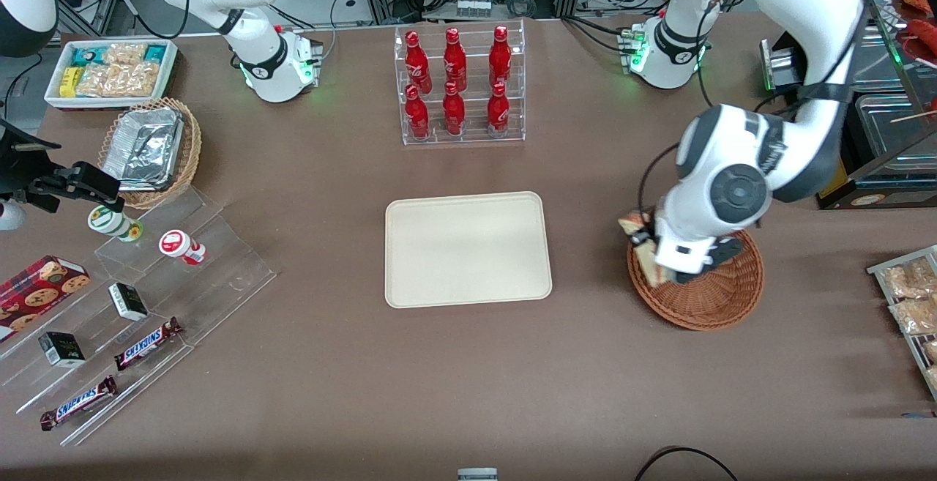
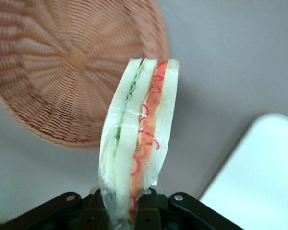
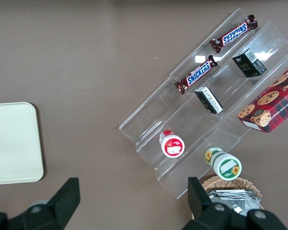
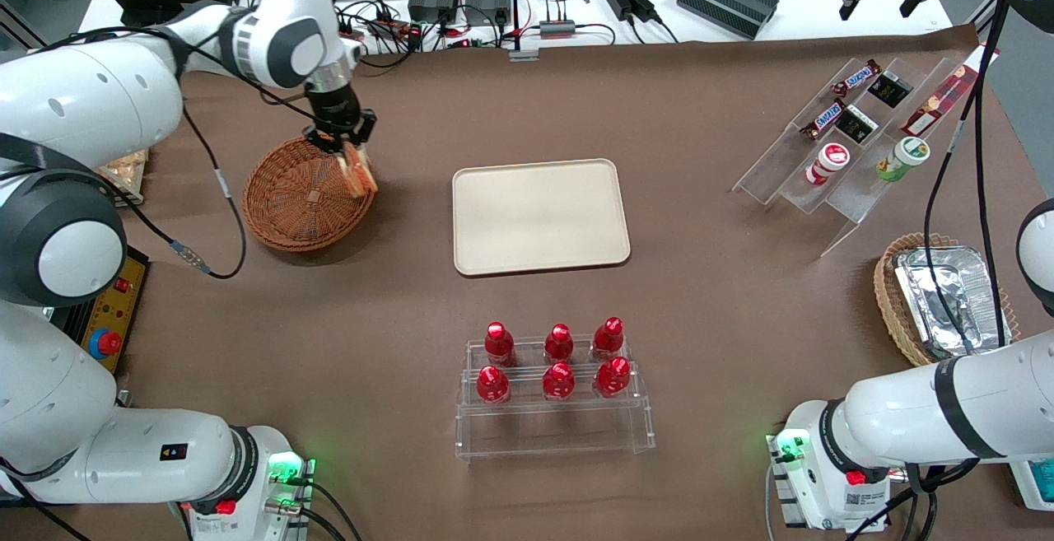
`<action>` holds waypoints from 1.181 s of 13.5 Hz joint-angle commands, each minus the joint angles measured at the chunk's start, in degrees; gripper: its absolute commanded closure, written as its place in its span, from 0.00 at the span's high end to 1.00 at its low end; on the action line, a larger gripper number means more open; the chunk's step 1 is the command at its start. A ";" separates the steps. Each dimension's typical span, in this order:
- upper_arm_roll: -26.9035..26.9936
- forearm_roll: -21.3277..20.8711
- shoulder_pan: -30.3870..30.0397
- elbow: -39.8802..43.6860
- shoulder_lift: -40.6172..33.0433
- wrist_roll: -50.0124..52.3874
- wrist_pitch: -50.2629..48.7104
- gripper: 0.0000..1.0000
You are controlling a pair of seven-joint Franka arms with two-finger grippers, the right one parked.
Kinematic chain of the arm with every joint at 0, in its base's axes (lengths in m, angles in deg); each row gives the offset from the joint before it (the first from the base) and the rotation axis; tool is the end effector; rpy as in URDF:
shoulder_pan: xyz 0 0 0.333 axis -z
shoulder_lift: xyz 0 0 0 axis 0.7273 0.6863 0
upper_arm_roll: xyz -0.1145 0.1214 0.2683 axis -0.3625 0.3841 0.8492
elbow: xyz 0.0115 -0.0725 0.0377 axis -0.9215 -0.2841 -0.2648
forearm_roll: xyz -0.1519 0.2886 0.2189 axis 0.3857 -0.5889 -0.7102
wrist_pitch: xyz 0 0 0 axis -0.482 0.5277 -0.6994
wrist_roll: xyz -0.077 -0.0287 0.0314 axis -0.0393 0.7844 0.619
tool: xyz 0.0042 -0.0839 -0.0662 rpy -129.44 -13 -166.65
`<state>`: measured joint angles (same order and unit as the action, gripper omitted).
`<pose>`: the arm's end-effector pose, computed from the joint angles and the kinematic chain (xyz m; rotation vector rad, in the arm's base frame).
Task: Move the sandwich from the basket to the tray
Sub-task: 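Carry the sandwich over the cream tray with the left gripper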
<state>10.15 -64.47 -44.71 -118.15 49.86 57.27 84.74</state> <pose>0.5681 -0.2105 0.3611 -2.9833 -0.6309 0.3237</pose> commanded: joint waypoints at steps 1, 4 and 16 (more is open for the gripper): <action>-5.60 -0.04 0.59 2.34 2.74 -3.16 -0.36 0.00; -6.33 -0.48 8.04 11.91 10.83 -2.11 -1.50 0.00; -5.80 -11.72 23.79 30.73 29.64 15.46 2.63 0.00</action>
<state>3.89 -73.29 -22.56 -92.84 75.89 69.60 88.23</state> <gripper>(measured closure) 0.841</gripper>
